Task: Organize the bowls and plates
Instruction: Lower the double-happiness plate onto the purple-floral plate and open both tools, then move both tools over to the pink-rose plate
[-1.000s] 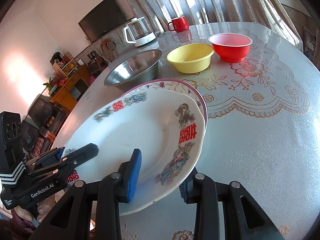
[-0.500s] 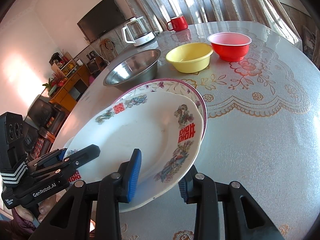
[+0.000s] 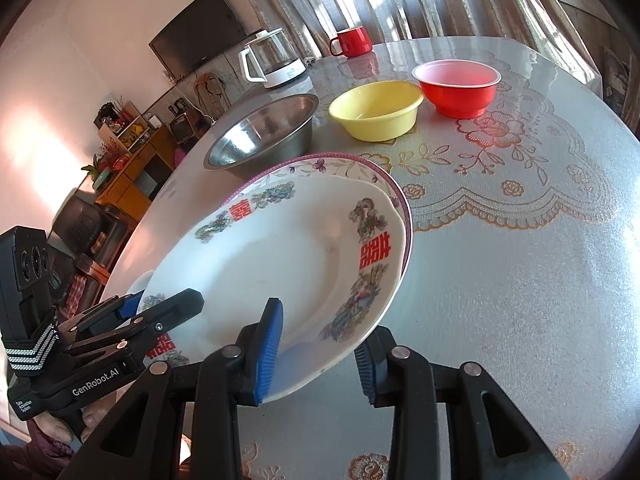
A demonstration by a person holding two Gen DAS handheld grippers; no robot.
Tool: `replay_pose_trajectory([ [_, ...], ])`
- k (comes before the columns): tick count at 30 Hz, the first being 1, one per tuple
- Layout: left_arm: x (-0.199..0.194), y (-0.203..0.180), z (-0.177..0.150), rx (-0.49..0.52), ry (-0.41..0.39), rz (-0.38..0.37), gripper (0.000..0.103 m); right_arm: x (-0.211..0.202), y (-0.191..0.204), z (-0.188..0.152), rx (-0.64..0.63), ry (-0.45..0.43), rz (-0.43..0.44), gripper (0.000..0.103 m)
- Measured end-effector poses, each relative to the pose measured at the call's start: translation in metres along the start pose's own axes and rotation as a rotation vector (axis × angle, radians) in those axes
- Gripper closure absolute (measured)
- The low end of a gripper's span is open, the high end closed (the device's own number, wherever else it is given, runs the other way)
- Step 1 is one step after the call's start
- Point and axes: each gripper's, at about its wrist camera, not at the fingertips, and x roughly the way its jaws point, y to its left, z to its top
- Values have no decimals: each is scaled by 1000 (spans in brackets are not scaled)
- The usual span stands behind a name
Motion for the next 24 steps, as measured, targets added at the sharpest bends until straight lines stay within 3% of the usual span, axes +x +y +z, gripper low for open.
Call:
replay_pose_trajectory([
  [20, -2, 1, -9, 0, 21, -10, 53, -2, -4, -6, -23, 6, -81, 70],
  [24, -6, 1, -9, 0, 3, -11, 53, -3, 2, -8, -67, -7, -131, 70],
])
